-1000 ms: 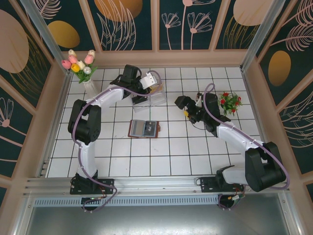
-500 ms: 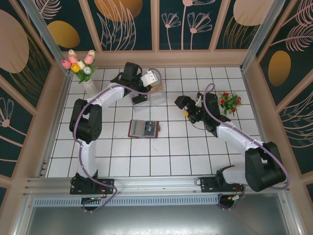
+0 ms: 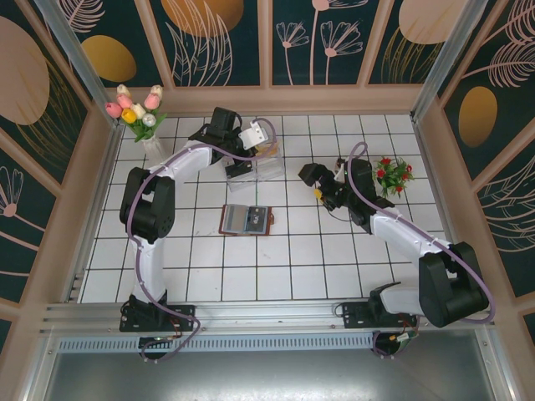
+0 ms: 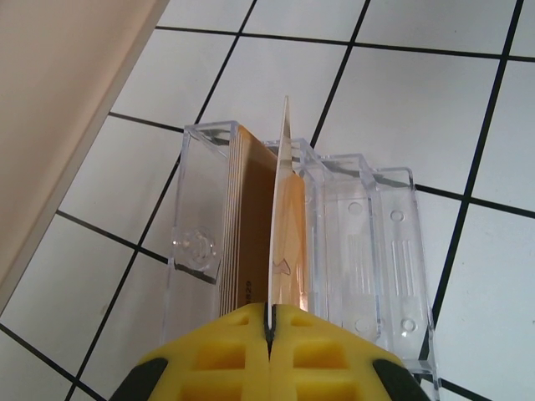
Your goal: Take the credit cards out of the card holder
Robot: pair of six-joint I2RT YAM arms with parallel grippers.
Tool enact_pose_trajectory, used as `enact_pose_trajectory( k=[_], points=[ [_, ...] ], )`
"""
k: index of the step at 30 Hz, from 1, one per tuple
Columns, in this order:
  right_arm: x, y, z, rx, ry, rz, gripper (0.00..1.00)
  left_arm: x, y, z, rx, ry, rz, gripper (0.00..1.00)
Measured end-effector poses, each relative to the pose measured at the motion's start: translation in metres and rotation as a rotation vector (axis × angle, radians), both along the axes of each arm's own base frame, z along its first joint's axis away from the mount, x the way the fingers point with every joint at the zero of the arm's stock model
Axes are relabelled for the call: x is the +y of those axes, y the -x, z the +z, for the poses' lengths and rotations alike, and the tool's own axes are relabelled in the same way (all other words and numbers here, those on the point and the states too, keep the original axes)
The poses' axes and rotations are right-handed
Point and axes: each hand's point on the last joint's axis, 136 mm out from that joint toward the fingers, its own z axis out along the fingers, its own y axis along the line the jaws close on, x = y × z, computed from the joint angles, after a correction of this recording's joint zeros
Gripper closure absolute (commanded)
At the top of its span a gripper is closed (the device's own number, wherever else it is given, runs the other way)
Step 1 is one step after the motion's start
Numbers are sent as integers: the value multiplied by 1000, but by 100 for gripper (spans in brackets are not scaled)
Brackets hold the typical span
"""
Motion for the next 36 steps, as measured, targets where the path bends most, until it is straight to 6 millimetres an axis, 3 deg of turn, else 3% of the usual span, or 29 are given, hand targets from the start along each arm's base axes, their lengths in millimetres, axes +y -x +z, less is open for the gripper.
enact_pose_trajectory(
  k=[8, 17, 26, 32, 36],
  points=[
    [0, 0, 0, 0, 0, 1, 1, 0, -1, -7, 14, -2, 4, 97],
    [3, 1, -1, 2, 0, 7, 1, 3, -6, -6, 21, 10, 52, 76],
    [3, 0, -4, 7, 2, 8, 1, 3, -9, 1, 28, 49, 80, 72],
    [11, 5, -4, -2, 14, 29, 1, 12, -7, 42, 19, 160, 224, 59],
    [26, 10, -3, -15, 60, 58, 4, 34, 8, 81, 13, 295, 408, 40]
  ],
)
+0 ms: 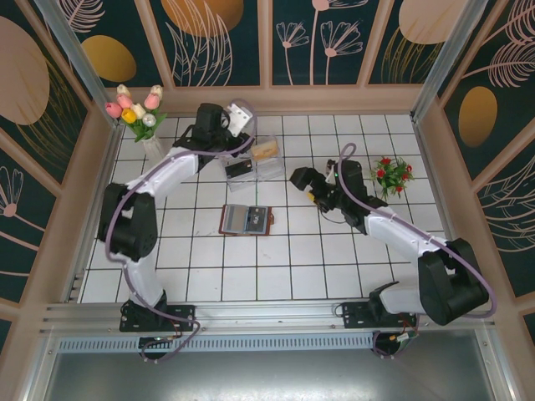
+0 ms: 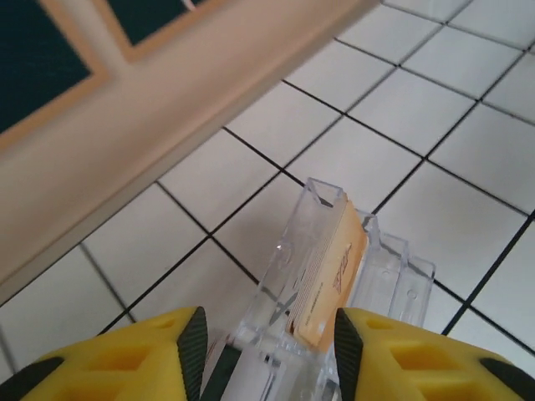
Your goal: Take the credit cards out of the card holder
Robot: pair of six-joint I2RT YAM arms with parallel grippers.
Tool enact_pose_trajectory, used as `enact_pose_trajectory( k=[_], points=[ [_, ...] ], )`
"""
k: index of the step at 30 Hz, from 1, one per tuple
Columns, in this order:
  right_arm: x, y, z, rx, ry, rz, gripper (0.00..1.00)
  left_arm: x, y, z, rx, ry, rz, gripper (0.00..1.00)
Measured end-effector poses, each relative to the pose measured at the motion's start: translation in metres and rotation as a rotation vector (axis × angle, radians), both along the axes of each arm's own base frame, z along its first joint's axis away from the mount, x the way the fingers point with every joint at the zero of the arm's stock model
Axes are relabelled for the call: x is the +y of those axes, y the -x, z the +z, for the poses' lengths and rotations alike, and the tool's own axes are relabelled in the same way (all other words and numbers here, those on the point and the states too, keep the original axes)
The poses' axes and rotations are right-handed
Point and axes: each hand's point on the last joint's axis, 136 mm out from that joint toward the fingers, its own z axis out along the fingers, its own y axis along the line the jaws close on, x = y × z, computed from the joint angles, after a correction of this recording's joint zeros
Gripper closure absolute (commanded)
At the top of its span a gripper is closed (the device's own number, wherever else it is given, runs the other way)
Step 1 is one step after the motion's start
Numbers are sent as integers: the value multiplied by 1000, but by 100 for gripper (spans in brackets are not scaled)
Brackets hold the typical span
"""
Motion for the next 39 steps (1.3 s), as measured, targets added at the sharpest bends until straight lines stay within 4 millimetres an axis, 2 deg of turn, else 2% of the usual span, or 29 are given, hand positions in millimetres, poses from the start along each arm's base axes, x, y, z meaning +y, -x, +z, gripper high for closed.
enact_pose_trajectory(
  k=[3, 6, 7, 9, 15, 20, 24, 28, 36, 39],
  points=[
    [22, 1, 6, -22, 44, 37, 7, 24, 17, 15, 18, 95, 157, 32],
    [52, 8, 9, -43, 83, 91, 16, 49, 34, 15, 55, 167, 314, 23],
    [61, 11, 9, -45, 96, 106, 17, 57, 41, 13, 67, 191, 360, 18],
    [79, 19, 5, -44, 130, 128, 21, 71, 56, 7, 94, 236, 433, 2],
    [121, 51, -20, -7, 230, 190, 37, 100, 102, -14, 184, 382, 597, 2],
    [137, 55, -46, 55, 311, 175, 48, 112, 125, -35, 290, 534, 721, 2],
    [136, 53, -66, 109, 361, 143, 52, 114, 138, -57, 375, 594, 773, 2],
    [135, 43, -81, 132, 400, 103, 53, 109, 145, -68, 433, 612, 767, 2],
    [139, 23, -100, 157, 453, 38, 58, 73, 158, -100, 635, 593, 613, 2],
    [135, 21, -105, 166, 468, 20, 61, 64, 164, -105, 679, 588, 560, 4]
  ],
)
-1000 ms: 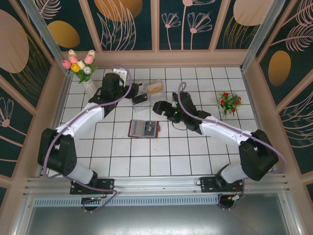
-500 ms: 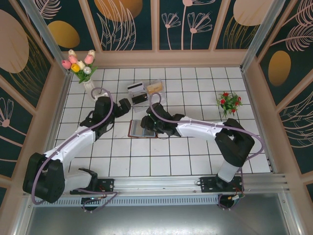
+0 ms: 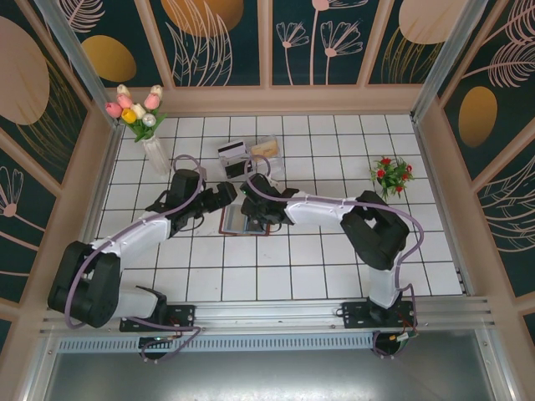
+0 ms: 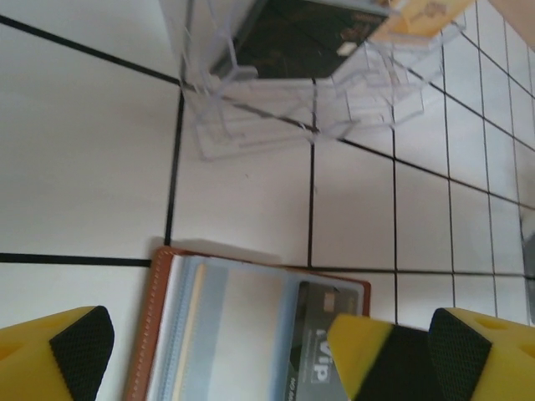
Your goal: Take the credit cards out of the card holder
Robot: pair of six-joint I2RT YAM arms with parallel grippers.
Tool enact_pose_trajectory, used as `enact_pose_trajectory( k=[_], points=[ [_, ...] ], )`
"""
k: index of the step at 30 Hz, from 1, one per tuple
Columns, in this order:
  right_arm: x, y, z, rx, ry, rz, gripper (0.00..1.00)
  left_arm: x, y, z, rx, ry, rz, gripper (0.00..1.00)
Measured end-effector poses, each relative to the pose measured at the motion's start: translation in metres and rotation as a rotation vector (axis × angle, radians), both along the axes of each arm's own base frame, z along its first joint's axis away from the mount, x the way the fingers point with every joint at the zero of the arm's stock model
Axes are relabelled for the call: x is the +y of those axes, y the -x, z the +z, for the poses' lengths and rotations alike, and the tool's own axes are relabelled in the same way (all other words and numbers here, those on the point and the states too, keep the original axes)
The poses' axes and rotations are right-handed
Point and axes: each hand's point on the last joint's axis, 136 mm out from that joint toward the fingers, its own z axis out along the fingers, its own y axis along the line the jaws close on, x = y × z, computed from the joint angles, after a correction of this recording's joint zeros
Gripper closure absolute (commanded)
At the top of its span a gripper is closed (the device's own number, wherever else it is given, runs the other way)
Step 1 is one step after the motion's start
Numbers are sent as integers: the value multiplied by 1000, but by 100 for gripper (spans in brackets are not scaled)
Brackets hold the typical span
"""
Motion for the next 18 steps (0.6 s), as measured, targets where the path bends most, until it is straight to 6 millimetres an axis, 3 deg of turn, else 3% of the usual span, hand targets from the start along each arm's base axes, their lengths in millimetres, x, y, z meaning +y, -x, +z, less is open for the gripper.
enact_pose_trajectory(
  k=[3, 11, 18],
  points=[
    [-5, 0, -3, 12, 14, -14, 64, -8, 5, 0, 13, 29, -49, 11],
    [-15, 1, -9, 31, 40, -32, 74, -32, 16, 0, 64, 112, -162, 52],
    [-28, 8, -22, 53, 86, -46, 77, -65, 25, -23, 157, 126, -275, 66]
  ],
)
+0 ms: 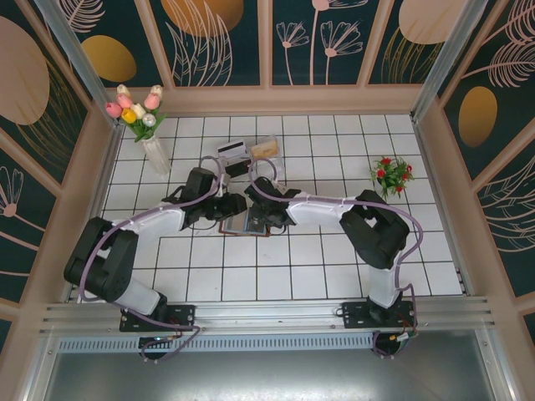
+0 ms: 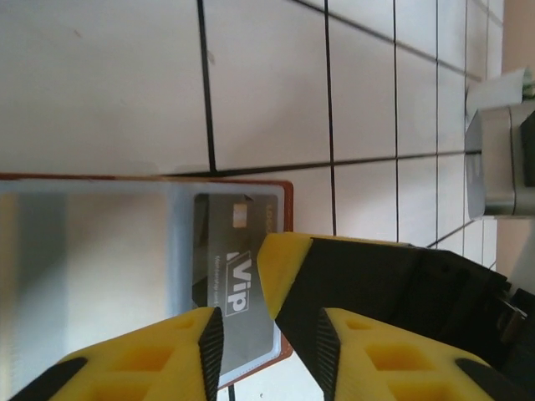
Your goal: Take the credit cards out of the card holder
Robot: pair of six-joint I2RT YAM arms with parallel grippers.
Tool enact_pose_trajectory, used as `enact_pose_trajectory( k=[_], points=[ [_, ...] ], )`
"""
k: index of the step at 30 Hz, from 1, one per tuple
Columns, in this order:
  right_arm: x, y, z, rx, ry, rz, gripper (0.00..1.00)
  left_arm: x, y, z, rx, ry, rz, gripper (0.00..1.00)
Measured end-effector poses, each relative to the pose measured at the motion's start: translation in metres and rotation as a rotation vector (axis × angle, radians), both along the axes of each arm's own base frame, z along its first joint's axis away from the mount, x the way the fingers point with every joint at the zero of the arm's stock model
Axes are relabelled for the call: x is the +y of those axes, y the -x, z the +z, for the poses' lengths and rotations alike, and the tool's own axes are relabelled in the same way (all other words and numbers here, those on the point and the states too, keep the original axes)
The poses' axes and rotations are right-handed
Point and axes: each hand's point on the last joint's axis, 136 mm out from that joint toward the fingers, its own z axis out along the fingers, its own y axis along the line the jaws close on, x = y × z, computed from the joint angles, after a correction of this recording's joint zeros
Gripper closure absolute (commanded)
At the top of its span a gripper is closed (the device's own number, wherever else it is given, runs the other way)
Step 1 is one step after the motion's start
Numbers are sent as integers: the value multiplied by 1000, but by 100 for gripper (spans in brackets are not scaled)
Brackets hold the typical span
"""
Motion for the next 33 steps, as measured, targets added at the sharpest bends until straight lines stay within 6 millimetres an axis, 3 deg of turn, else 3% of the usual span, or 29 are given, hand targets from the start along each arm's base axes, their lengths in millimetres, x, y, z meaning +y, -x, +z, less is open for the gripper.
enact_pose_trajectory(
  k=[14, 33],
  points=[
    [-27, 9, -3, 23, -1, -11, 78, -8, 6, -32, 73, -37, -31, 80],
    [-19, 9, -6, 36, -32, 35, 83, -9, 6, -45, 88, -70, -57, 80]
  ],
)
